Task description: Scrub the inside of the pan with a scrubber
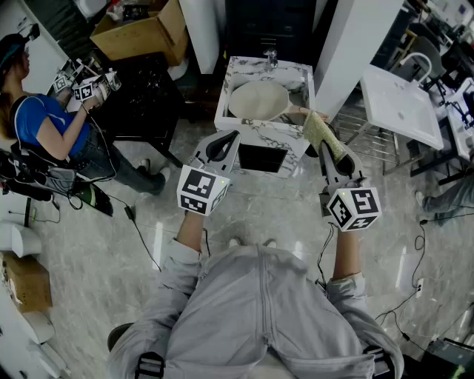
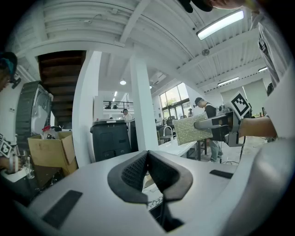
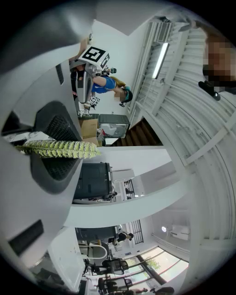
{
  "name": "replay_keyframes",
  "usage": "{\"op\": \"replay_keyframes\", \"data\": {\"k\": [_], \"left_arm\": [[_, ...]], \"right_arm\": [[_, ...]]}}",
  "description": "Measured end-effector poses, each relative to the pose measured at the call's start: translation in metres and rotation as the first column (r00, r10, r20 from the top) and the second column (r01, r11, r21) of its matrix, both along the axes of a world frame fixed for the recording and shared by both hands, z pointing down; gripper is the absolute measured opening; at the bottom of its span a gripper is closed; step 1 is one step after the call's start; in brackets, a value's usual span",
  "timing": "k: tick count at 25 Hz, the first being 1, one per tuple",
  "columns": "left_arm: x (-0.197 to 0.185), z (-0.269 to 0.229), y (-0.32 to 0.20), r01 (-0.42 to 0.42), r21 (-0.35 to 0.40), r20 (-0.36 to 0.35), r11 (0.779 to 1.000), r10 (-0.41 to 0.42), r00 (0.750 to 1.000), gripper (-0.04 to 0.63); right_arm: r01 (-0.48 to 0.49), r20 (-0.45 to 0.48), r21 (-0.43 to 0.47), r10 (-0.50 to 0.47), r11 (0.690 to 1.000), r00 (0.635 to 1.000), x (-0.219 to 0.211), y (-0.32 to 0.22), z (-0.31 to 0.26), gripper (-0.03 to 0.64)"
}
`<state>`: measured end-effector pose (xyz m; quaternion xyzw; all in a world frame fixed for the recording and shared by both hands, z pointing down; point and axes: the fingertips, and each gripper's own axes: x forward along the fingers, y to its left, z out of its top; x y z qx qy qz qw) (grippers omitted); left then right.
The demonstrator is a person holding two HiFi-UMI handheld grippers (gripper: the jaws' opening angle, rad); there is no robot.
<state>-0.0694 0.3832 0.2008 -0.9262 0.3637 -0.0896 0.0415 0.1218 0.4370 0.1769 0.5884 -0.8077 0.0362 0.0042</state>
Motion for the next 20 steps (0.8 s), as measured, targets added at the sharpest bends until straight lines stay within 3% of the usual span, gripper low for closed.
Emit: {"op": "replay_keyframes", "data": {"k": [11,20], "left_arm": [[0.007,-0.003,0.002,-0.018,0.018,0.014,1.000,0.018,1.000,0.022],[0.022,0.001,0.012,0.036,0.022,0.029,0.999,-0.037,0.999,0.023]], "right_arm": [[0.050,0.013,0.026,-0.050,0.998,0.999,0.013,0.003,-0.007,0.090],[0.092,0.000,0.028,-0.092,0.995,0.996,0.032,0.006,-0.004,0.091]]}}
